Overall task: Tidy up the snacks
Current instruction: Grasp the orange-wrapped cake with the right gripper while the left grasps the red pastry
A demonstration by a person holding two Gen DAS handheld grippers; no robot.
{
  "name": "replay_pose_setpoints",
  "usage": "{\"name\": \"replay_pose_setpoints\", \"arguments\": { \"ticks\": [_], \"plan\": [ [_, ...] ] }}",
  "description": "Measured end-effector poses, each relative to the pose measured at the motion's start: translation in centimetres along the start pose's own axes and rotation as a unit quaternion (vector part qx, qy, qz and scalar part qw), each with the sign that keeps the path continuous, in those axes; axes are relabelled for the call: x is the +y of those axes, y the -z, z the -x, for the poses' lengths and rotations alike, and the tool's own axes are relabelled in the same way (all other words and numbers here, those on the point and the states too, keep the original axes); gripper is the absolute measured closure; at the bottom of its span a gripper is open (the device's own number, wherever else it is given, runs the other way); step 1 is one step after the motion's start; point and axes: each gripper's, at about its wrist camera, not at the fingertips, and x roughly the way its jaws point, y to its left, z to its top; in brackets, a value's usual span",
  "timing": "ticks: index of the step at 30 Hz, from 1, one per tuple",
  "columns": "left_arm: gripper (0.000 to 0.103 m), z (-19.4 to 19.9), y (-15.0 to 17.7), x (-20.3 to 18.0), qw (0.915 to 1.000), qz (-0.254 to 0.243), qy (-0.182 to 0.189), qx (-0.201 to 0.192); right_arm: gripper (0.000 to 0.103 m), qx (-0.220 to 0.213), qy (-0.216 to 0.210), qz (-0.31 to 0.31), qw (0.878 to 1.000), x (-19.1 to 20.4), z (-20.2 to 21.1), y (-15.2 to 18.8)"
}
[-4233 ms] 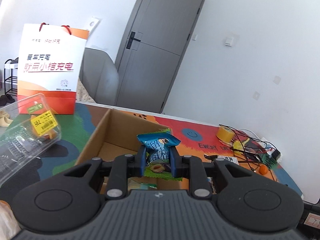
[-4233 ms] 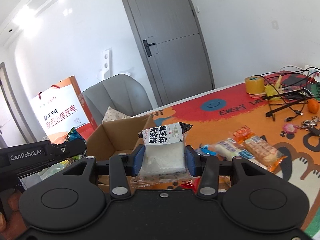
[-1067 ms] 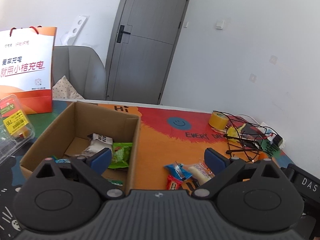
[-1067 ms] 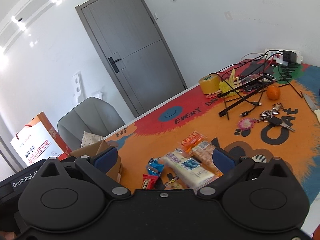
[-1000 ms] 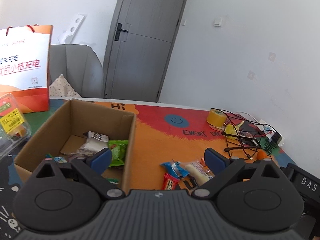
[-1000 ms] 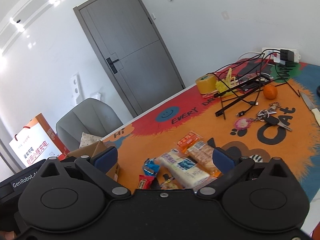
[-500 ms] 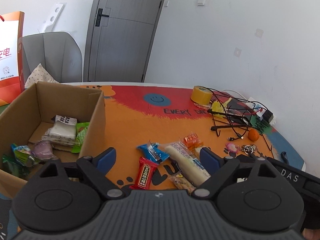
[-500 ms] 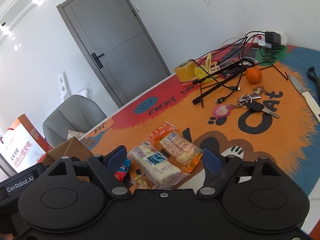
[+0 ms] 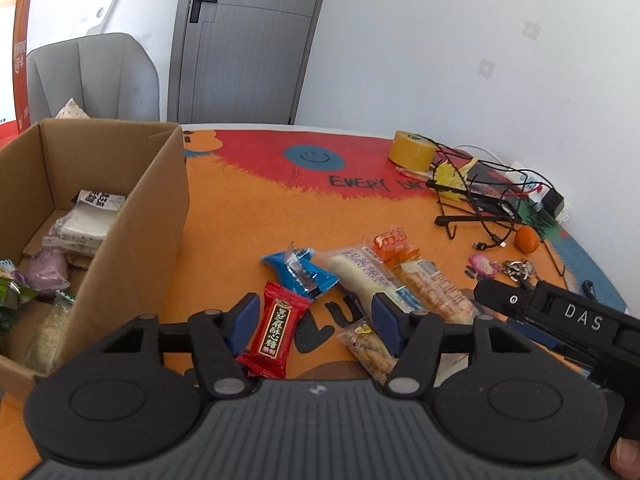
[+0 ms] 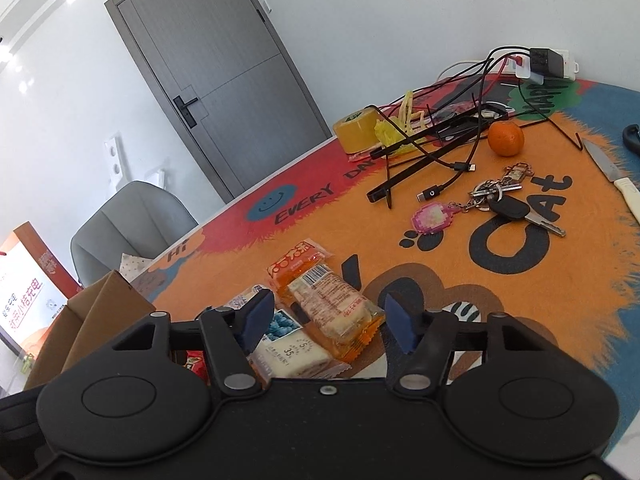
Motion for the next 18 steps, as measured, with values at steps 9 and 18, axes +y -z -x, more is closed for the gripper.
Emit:
{"name": "replay_pose_setpoints", "arguments": {
  "ticks": [9,18],
  "plan": [
    [0.055,-2.6,0.9,1.2,0.9992,0.014,-0.026,0.025,0.041,-0.002,0.008,0.011,1.000,0.1,-2.6,-0.3],
    [0.066,-3.1,1.3,1.3,0.9992,0.013,-0.033,0.018,0.039,0.021,0.033,0.043,0.998,1.0,-4.5,0.9]
  ]
}}
